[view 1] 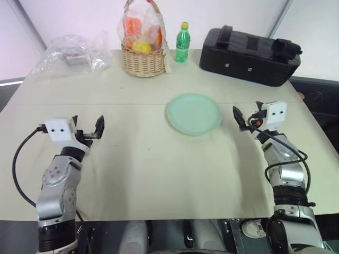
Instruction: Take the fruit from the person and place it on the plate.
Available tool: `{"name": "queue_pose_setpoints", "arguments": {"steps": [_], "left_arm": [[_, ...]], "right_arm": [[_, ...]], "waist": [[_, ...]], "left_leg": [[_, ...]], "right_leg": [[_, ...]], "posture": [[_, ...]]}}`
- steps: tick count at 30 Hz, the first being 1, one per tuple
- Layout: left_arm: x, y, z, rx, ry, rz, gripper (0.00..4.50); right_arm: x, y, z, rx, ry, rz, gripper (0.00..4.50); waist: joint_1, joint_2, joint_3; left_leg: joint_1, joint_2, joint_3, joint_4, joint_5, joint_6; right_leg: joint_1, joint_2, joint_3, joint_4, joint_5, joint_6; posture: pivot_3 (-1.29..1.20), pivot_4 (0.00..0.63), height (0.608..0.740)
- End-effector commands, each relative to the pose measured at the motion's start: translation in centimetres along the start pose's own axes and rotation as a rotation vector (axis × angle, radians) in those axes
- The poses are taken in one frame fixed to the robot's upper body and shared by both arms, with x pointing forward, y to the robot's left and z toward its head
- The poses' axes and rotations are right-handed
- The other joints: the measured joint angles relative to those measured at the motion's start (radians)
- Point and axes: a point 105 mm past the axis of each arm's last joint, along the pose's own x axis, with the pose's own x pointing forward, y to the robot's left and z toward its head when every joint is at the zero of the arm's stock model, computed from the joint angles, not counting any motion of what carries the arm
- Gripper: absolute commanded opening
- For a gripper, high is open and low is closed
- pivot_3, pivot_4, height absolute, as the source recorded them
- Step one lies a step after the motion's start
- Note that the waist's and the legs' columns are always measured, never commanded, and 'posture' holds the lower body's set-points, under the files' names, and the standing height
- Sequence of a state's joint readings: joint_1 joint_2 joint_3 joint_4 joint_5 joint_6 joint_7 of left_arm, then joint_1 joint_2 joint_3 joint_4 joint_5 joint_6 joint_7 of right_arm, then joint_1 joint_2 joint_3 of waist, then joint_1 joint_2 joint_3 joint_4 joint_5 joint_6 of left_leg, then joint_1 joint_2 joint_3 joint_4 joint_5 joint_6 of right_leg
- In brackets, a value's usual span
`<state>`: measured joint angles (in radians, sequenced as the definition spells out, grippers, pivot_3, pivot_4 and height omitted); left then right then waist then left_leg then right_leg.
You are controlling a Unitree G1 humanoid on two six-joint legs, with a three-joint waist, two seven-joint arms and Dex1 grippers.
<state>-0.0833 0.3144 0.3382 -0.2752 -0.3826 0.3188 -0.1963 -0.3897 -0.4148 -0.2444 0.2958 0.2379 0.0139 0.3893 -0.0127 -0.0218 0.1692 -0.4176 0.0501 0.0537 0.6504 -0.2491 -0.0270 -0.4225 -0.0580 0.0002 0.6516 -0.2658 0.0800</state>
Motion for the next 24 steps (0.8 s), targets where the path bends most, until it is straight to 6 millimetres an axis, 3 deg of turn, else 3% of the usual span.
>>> {"name": "queue_pose_setpoints", "arguments": {"steps": [1,24], "left_arm": [[0.16,-0.02,1.08,0.015,-0.036,-0.009,4.50],[0.25,0.28,1.33,0.018,-0.063,-0.001,4.50]], "right_arm": [[-0.07,-0.48,1.62,-0.036,-0.054,-0.010,4.49],[0.13,-0.44,1.36,-0.030,-0.055,-0.010,4.49]], "waist": [[0.000,0.000,0.000],[0.000,0.000,0.000]], "left_leg": [[0.000,0.000,0.000,0.000,0.000,0.000],[0.000,0.000,0.000,0.000,0.000,0.000]], "right_leg": [[0.000,0.000,0.000,0.000,0.000,0.000],[0.000,0.000,0.000,0.000,0.000,0.000]], "posture": [[0.00,0.150,0.740],[0.00,0.150,0.740]]}}
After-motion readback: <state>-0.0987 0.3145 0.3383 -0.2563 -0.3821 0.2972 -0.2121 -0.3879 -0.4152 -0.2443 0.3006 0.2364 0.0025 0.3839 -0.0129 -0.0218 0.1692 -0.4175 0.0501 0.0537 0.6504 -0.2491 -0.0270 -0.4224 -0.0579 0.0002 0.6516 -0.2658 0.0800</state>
